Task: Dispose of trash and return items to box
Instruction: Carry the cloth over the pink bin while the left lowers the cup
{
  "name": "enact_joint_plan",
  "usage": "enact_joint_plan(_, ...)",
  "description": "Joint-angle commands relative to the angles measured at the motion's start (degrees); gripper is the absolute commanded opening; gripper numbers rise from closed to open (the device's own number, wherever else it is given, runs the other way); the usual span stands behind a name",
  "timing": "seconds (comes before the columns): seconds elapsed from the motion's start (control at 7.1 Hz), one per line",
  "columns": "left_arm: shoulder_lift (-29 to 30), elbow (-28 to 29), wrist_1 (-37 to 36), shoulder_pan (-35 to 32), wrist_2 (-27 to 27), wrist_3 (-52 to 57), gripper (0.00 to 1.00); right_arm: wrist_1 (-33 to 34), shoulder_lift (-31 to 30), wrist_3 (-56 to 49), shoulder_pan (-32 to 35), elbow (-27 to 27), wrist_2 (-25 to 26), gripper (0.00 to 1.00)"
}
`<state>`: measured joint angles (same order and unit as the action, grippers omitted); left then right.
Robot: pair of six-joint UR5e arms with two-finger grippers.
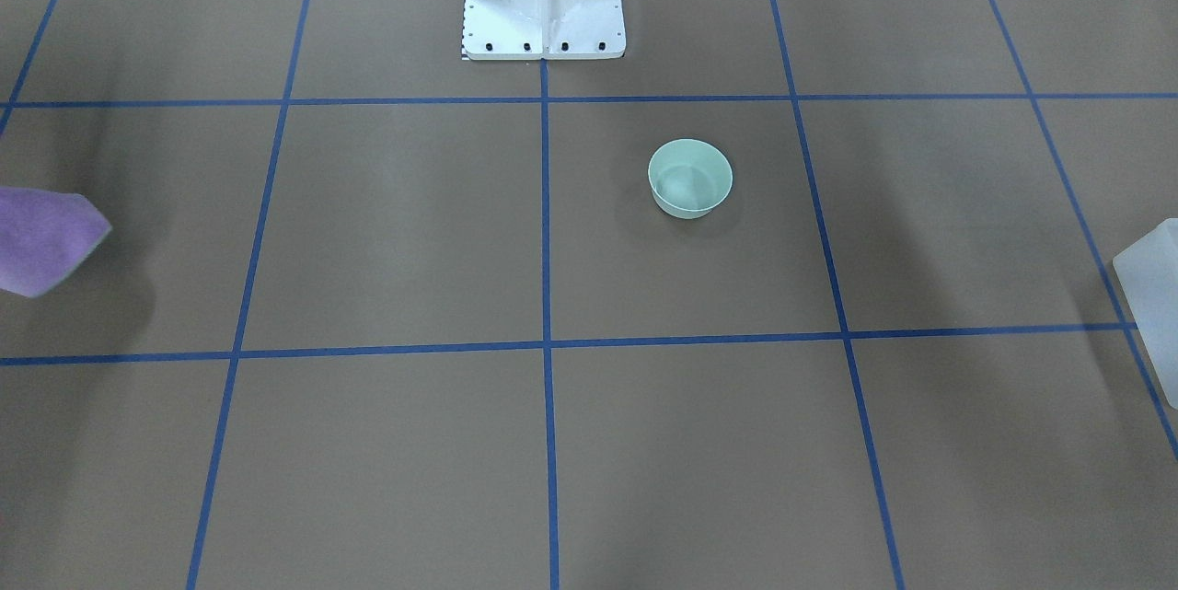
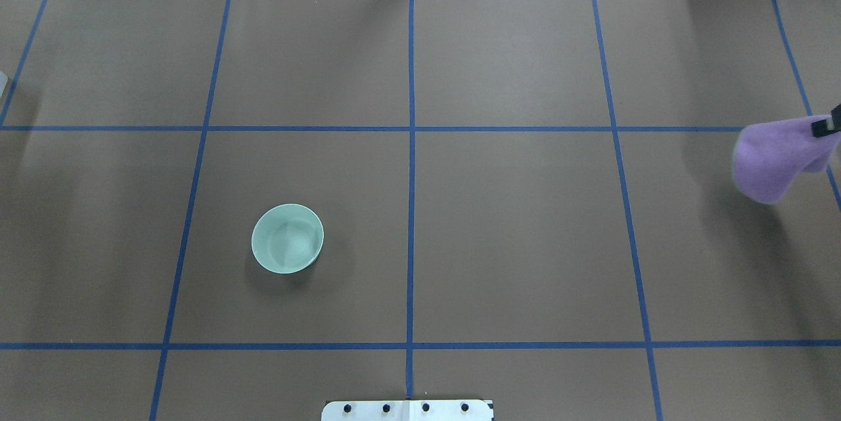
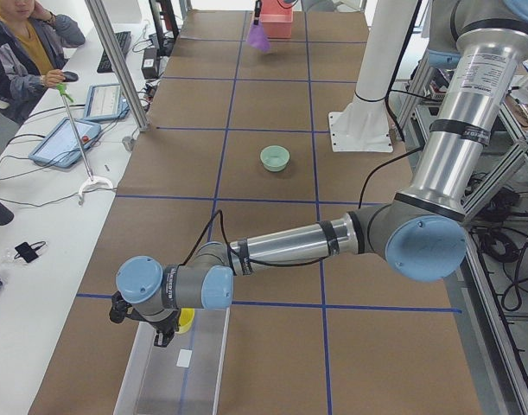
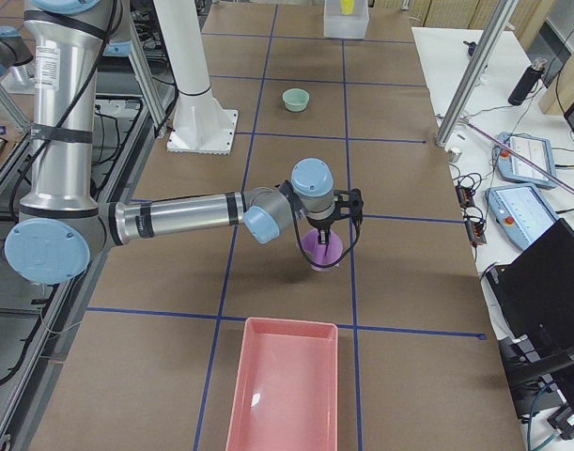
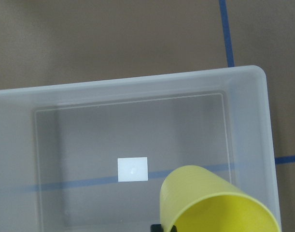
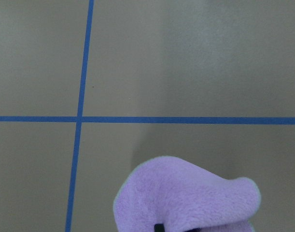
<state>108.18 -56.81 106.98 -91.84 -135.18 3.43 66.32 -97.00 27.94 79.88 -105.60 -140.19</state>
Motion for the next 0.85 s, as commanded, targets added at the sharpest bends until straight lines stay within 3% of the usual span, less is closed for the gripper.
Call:
enact_joint_plan(0.0,0.7,1.9,3.4,4.7,0.1,-7.8,0.0,23.3,-0.7,-27.8,14.0,-4.6,-1.5,0.0)
enact_joint_plan(0.14,2.9,4.7,3.3,5.0,1.6,-7.9,0.0,34.2,-0.1,-40.8,19.6,-4.8,-0.6,0.0)
enact_joint_plan(0.28,4.7,7.6,3.3,5.0,3.2,-7.8,0.0,38.0,0.5,-46.2,22.3,-4.8,0.7,0.0)
enact_joint_plan(0.7,4.8,10.0,3.4,5.0,3.6,-7.6,0.0,38.3,0.0,-53.2,26.1,-2.5,4.0,0.0)
